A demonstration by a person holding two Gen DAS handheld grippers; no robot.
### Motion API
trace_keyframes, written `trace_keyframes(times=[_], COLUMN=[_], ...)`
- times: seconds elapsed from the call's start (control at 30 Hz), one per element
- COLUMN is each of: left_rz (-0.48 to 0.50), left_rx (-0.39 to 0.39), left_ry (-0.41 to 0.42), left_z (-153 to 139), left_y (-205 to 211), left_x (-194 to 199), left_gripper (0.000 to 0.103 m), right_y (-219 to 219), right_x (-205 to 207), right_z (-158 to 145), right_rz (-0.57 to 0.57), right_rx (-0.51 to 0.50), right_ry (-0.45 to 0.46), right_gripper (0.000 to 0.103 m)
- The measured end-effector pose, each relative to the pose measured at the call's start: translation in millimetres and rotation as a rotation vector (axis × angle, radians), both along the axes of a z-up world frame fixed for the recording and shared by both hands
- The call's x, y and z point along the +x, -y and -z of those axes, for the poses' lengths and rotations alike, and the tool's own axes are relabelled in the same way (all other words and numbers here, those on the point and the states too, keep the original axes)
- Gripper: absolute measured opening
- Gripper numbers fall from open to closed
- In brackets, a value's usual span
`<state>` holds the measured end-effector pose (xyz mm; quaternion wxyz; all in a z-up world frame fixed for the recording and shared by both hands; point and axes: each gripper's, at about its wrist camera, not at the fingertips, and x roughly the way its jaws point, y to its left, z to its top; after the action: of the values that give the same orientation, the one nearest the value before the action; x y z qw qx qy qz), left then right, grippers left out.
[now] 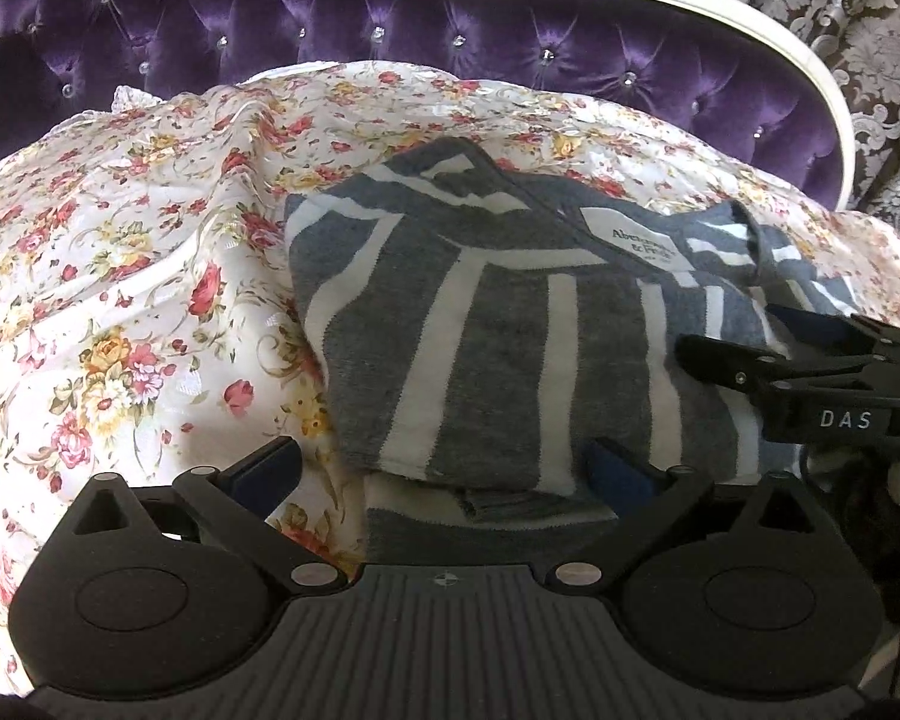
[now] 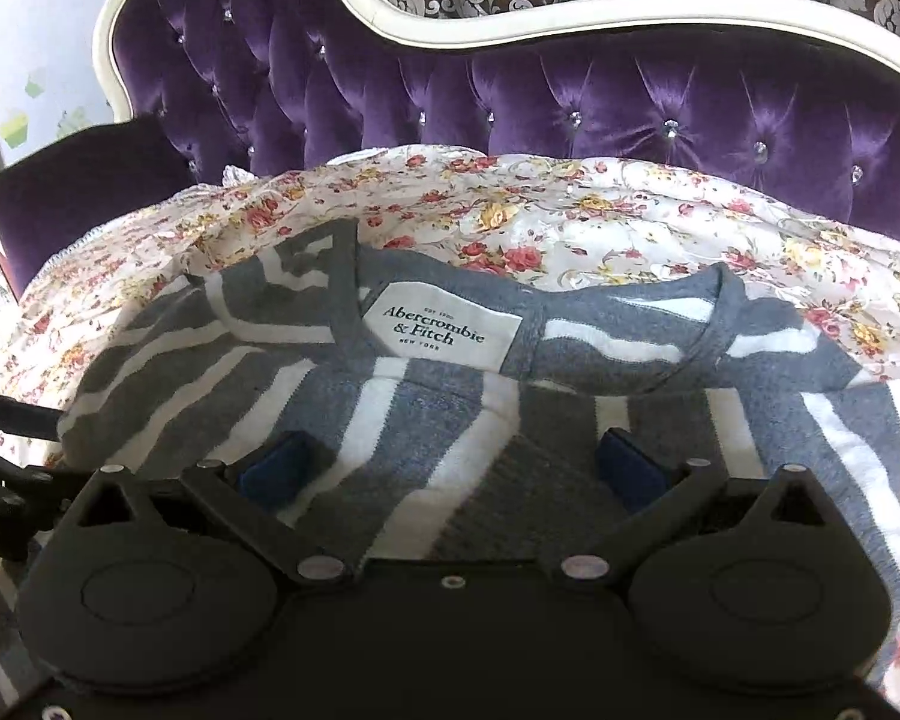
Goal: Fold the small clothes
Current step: 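Fold the hem toward the collar with the right gripper and release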
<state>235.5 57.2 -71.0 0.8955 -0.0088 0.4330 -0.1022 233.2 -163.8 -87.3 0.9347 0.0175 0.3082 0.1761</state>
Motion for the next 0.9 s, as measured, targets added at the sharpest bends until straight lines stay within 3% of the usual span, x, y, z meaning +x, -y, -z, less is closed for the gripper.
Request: trace_keyframes(times=[0.23,0.47,0.6,0.7,0.8,0.9], left_rz=[-0.005,-0.052,-0.076,-0.101,-0.151,-0.156], left_rx=[-0.014,-0.05,-0.022,0.014,0.007,0.041], left_ry=[0.002,0.027,0.127,0.215,0.261,0.284], left_z=[-0.8,-6.6,-20.7,-34.5,-50.2,-66.8], left_y=[-1.2,-9.3,-15.1,-20.9,-32.1,-37.7], left_x=[-0.2,-6.4,-20.6,-37.3,-56.5,-78.6], left_gripper=[0.102,0.101,0.101,0.101,0.101,0.101], right_y=[5.5,2.5,3.3,14.1,26.1,37.5], right_x=[0.5,-0.1,-0.1,-0.2,-14.9,-45.3], right_z=[0.9,1.1,1.0,-4.3,-22.9,-48.4], right_rz=[-0.004,-0.004,-0.009,-0.001,0.072,0.071], right_rx=[0.048,0.022,0.031,0.099,0.127,0.157], right_ry=[0.002,0.005,0.007,-0.005,0.022,0.063], right_gripper=[0.103,0.103,0.103,0.102,0.102,0.102])
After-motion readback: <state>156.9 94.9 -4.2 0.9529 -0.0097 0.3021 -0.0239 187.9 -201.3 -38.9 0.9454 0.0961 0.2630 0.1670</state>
